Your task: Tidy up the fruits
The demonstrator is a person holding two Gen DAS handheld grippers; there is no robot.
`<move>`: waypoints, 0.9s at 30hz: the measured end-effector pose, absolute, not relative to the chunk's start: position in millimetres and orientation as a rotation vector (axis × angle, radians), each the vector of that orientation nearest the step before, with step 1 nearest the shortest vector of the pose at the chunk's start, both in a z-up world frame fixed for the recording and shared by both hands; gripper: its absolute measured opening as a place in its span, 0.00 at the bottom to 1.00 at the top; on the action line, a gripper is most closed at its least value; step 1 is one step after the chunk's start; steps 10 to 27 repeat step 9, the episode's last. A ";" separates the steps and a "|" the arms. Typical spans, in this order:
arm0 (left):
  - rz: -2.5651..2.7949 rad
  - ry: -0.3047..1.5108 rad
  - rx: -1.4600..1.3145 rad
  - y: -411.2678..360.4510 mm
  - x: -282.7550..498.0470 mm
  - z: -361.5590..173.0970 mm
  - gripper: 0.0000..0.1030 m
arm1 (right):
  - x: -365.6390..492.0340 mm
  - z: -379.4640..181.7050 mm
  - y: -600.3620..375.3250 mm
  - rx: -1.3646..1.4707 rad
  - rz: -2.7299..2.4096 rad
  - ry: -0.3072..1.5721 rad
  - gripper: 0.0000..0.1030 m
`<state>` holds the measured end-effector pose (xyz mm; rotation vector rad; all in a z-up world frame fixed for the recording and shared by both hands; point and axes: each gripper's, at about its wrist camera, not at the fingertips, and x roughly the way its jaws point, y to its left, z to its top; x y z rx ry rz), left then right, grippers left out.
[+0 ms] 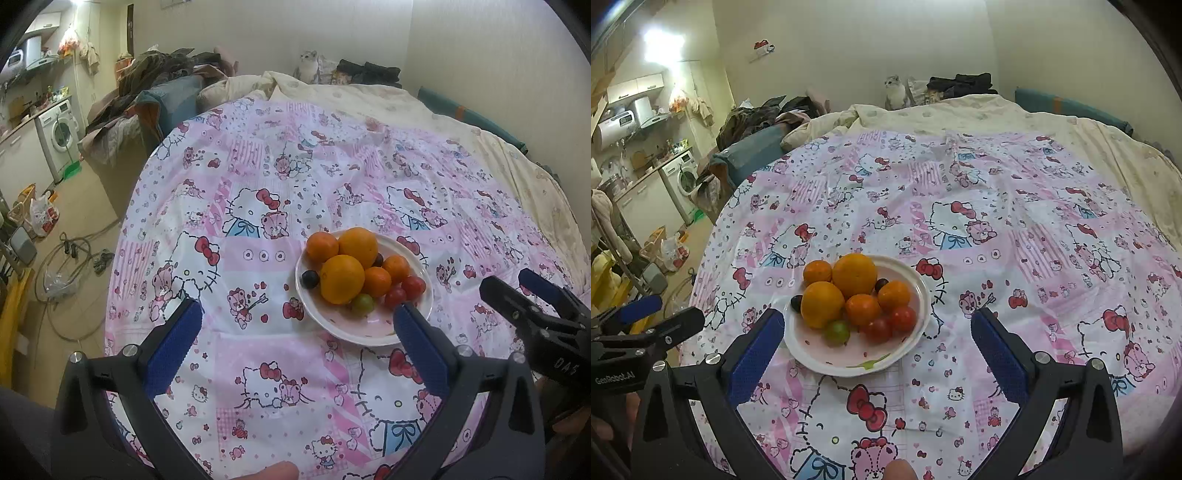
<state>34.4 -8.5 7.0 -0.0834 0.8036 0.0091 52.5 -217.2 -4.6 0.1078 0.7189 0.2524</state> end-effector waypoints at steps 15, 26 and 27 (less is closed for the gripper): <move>0.010 0.805 -0.100 -6.1 34.7 6.9 0.99 | 52.5 -4.4 -216.9 0.109 0.253 0.722 1.00; 0.010 0.805 -0.100 -6.1 34.7 6.9 0.99 | 52.5 -4.4 -216.9 0.109 0.253 0.722 1.00; 0.010 0.805 -0.100 -6.1 34.7 6.9 0.99 | 52.5 -4.4 -216.9 0.109 0.253 0.722 1.00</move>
